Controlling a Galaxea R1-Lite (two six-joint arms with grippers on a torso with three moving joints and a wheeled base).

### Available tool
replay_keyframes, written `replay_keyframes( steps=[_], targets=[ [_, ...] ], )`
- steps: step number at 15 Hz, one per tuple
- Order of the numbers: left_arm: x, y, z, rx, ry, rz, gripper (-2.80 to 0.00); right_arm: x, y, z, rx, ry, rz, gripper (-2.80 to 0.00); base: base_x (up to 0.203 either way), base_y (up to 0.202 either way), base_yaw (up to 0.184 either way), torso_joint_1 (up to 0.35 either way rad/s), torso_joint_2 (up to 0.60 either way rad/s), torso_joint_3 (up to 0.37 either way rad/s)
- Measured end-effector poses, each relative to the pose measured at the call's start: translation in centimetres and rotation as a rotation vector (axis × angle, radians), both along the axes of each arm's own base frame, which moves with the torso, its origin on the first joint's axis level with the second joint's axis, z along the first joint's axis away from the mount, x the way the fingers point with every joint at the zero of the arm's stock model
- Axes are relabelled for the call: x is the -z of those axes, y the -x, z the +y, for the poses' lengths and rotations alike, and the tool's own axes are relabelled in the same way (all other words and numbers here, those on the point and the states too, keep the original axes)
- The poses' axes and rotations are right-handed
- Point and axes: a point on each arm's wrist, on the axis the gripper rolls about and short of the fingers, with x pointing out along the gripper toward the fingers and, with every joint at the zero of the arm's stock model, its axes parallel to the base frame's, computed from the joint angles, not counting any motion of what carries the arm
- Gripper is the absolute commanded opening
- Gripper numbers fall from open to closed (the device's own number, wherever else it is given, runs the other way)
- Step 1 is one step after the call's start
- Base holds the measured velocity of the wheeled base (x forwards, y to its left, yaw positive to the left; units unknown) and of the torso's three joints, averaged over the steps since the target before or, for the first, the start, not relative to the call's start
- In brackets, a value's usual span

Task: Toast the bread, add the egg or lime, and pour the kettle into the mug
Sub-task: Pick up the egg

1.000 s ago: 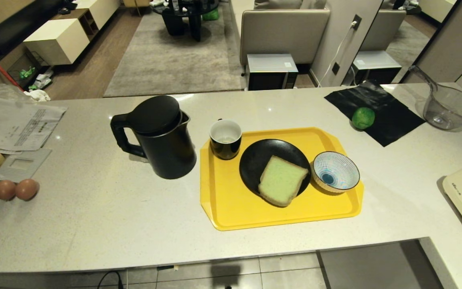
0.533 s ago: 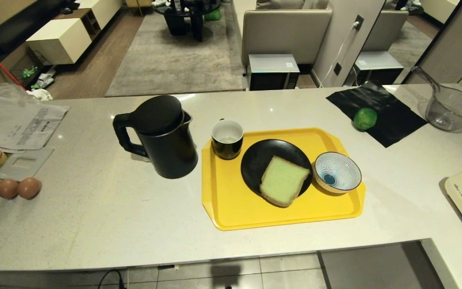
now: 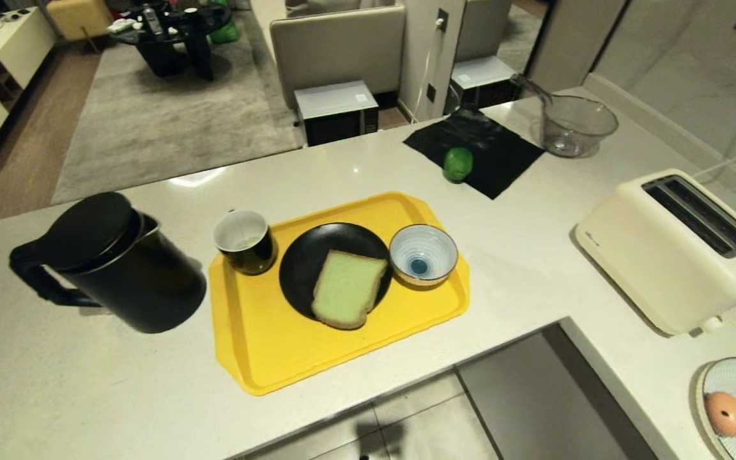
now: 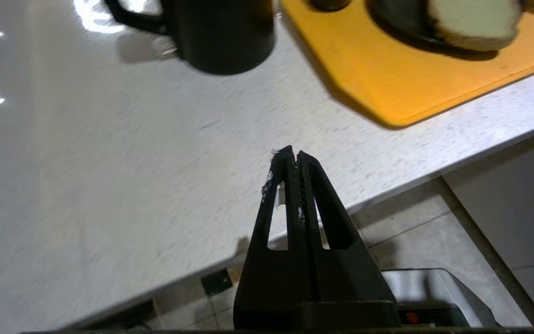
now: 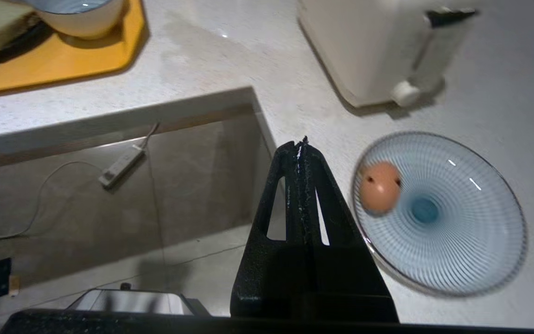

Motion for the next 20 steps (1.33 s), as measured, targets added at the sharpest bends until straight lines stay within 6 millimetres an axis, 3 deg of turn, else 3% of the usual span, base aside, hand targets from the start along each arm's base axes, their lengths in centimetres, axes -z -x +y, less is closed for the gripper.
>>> replay_keyframes(
  steps=[11,20],
  targets=[
    [0.02,0.00,0.00,0.000,0.001,0.002,-2.80,0.00,0.00,0.00,0.000,0.003,0.000,-2.80,0.001,0.008,-0.163,0.002,0.00,0.002],
    [0.02,0.00,0.00,-0.001,0.016,0.002,-2.80,0.09,-0.01,0.01,-0.004,0.014,0.009,-2.80,0.000,0.000,0.000,0.000,0.00,0.000]
  ],
)
